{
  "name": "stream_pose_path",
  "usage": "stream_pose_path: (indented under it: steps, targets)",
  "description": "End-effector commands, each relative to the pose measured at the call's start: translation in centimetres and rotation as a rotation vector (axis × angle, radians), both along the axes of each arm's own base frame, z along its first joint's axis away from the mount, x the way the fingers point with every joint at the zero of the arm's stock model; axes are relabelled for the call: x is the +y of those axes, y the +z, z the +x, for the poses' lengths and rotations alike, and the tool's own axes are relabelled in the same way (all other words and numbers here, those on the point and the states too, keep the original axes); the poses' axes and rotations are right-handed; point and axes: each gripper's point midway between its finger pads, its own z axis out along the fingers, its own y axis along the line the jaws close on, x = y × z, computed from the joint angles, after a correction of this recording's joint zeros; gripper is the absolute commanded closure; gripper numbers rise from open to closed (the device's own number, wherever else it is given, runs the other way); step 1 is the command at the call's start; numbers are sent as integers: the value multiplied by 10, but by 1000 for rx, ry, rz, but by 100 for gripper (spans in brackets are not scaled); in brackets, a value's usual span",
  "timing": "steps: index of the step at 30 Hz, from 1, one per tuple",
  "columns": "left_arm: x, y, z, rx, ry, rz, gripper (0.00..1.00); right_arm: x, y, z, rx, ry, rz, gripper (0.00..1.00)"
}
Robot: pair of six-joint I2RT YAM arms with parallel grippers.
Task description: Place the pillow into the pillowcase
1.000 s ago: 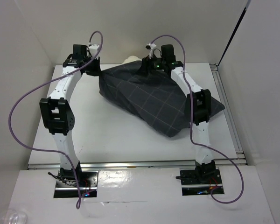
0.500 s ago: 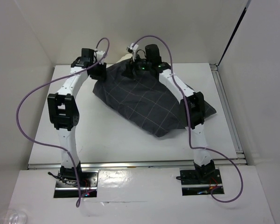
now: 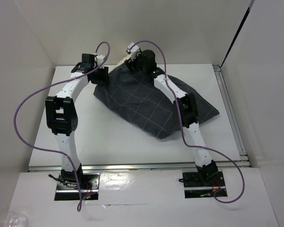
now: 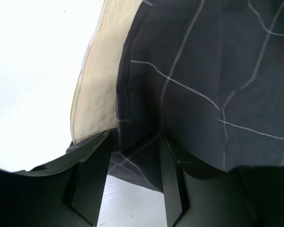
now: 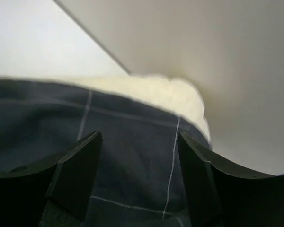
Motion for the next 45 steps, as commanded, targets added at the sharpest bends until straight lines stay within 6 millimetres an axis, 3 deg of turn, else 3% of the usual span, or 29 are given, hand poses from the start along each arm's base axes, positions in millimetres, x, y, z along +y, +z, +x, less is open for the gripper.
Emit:
stream_pose_path:
  steps: [1, 5, 7, 8, 11, 13, 15, 17, 22, 23, 24, 25, 26, 27, 29, 30, 31, 34, 39, 42, 45]
  targets:
    - [1, 54, 8, -151, 11, -31, 42, -15, -12, 23, -50, -103, -20, 28]
    - [6, 72, 11, -187, 46, -20, 41, -31, -61, 25, 35, -119, -78, 31]
    - [14, 84, 15, -221, 70, -9, 41, -30, -89, 15, 119, -100, -90, 31]
    - [17, 94, 19, -259, 81, -3, 41, -33, -87, 13, 140, -83, -83, 34]
    - [20, 100, 23, -282, 97, 7, 41, -34, -111, -13, 271, -42, -113, 41]
    - [23, 107, 26, -305, 103, 21, 41, -42, -117, -27, 334, -29, -122, 41]
    - [23, 111, 31, -321, 97, 26, 41, -57, -121, -54, 407, -3, -137, 42]
    - [22, 100, 37, -298, 97, 29, 41, -84, -118, -77, 451, -6, -145, 42]
    - [17, 90, 52, -277, 59, -5, 41, -115, -108, -120, 541, 26, -141, 42]
    - [17, 90, 56, -282, 58, -6, 41, -122, -115, -132, 577, 35, -153, 42]
    - [12, 89, 59, -284, 38, -22, 41, -122, -102, -138, 560, 48, -142, 42]
    - [12, 87, 61, -276, 38, -22, 41, -122, -100, -145, 565, 67, -148, 42]
    - [9, 97, 67, -304, 25, -33, 41, -128, -104, -152, 585, 68, -147, 42]
    - [5, 85, 70, -279, 8, -45, 41, -129, -92, -156, 566, 69, -141, 42]
    - [0, 81, 74, -271, -13, -61, 41, -127, -79, -156, 544, 70, -112, 36]
    - [-3, 86, 78, -286, -26, -72, 41, -126, -71, -148, 522, 48, -92, 36]
    - [-9, 74, 79, -258, -54, -94, 41, -129, -56, -141, 495, 12, -79, 35]
    - [-24, 60, 77, -235, -121, -83, 44, -131, -11, -114, 408, -78, -13, 31]
    - [-48, 29, 65, -185, -218, -44, 55, -133, 52, -92, 298, -185, 15, 28]
    - [-57, 12, 51, -132, -268, -42, 67, -144, 60, -96, 311, -247, -40, 32]
    - [-67, 8, 41, -101, -314, -66, 79, -171, 43, -111, 408, -308, -112, 35]
